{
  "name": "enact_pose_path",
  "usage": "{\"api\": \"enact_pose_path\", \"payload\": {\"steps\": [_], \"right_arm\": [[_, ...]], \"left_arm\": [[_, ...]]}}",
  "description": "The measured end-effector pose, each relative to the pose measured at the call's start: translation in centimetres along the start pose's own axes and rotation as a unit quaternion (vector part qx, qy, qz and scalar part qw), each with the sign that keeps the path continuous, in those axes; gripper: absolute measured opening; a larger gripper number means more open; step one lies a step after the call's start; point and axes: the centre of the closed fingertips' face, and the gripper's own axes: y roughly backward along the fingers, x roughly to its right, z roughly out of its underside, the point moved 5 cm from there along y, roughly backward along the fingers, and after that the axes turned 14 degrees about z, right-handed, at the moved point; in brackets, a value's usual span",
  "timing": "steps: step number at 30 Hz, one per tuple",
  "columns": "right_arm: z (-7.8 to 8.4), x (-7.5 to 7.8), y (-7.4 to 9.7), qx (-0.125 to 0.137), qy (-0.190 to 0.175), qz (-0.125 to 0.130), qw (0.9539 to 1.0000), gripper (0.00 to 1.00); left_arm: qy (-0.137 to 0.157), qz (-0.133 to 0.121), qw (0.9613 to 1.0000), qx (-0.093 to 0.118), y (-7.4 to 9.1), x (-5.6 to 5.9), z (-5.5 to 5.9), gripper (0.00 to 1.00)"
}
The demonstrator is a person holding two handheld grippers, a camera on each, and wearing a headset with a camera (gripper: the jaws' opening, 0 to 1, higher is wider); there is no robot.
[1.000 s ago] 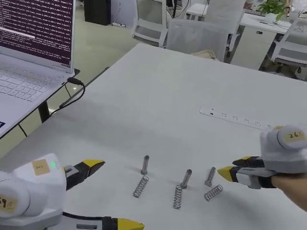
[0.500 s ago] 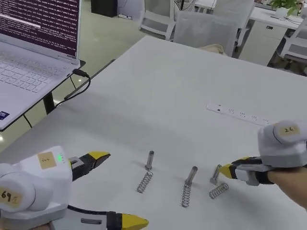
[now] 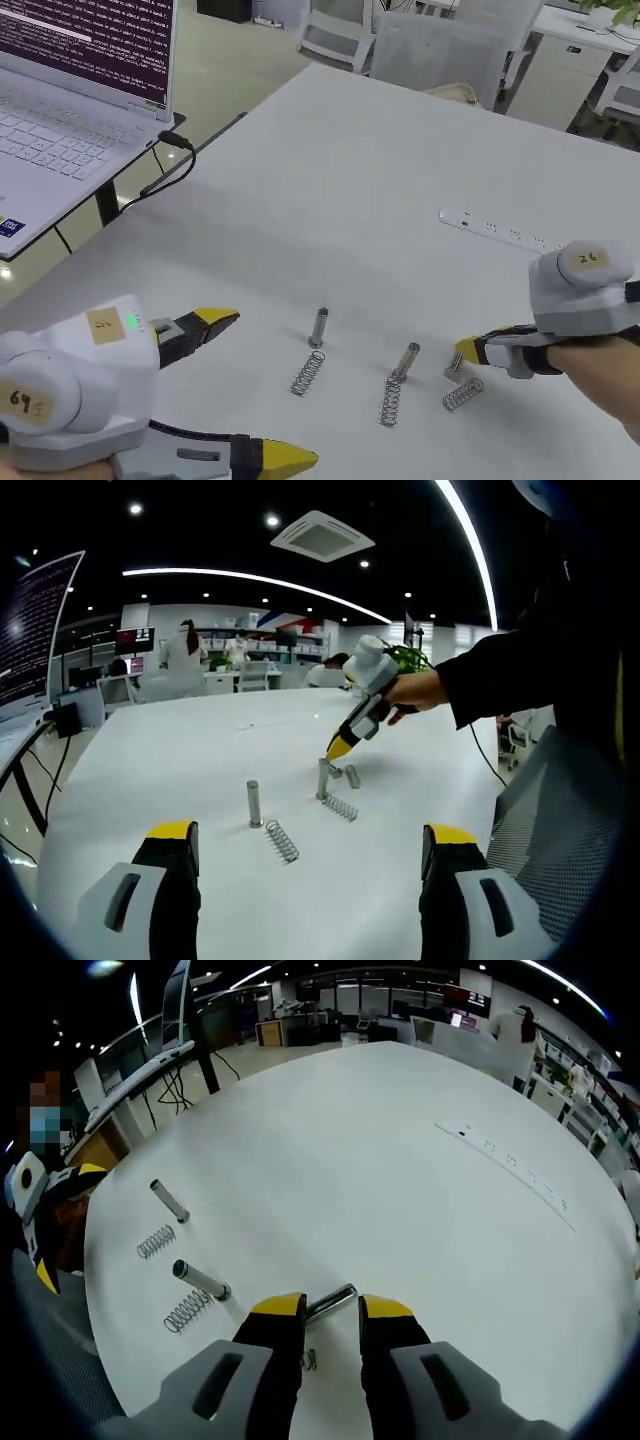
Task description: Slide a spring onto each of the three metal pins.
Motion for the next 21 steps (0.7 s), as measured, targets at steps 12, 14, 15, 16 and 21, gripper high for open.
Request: {"api": "enact_pose_path", "payload": {"steps": [12,14,15,16,21], "right_arm": [[0.2,0.0,-0.5,-0.026,-0.032,0.005,0.9991,0.16],[0.2,-0.2,-0.6,-0.028,-0.032,0.002,0.9991,0.15],[0.2,-0.3,-0.7,-0.030,-0.030,0.003,0.9991,0.15],[0.2,-0.3,-0.8,-0.032,-0.029,0.004,0.9991,0.14],[0.1,-0.4,-1.1,-0.039,-0.034,0.004,0.9987,0.14]], "left_arm": [[0.001,0.005,1.0000,0.003,-0.2,-0.1,0.1,0.89],[0.001,0.006,1.0000,0.004,-0.3,-0.1,0.1,0.89],[0.002,0.007,1.0000,0.003,-0.3,-0.1,0.2,0.89],[0.002,0.007,1.0000,0.003,-0.3,0.0,0.2,0.89],[0.003,0.007,1.0000,0.006,-0.3,-0.1,0.2,0.88]]}}
